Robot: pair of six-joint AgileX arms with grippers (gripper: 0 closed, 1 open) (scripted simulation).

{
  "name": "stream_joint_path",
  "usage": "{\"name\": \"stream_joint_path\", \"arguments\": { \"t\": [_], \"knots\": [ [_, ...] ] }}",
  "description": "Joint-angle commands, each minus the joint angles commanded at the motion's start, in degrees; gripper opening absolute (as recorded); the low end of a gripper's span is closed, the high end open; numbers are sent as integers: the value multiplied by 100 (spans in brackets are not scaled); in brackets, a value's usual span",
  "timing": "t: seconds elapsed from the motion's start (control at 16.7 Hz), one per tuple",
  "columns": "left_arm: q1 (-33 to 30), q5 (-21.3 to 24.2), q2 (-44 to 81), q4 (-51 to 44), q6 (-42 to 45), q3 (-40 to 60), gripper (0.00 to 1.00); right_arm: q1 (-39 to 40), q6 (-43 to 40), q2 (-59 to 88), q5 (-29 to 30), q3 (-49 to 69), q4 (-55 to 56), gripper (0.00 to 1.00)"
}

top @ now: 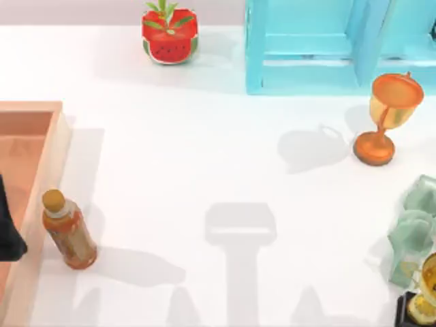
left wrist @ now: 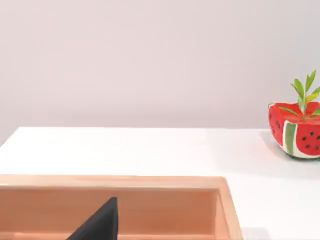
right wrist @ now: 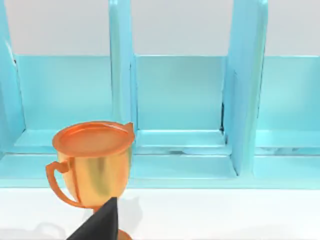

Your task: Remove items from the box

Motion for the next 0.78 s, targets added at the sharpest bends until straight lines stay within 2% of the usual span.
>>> {"name": "stream_joint_path", "arguments": {
  "t": [0.18,0.36,0.54,0.78],
  "knots": [
    [24,0,68,-66,25,66,100,0,0,0,0,0,0,100],
    [208,0,618,-593,220,595,100,0,0,0,0,0,0,100],
    [482,0,1700,-1516,511,1518,100,0,0,0,0,0,0,100],
    [876,0,3795,-2995,929,3014,100,0,0,0,0,0,0,100]
  ]
}}
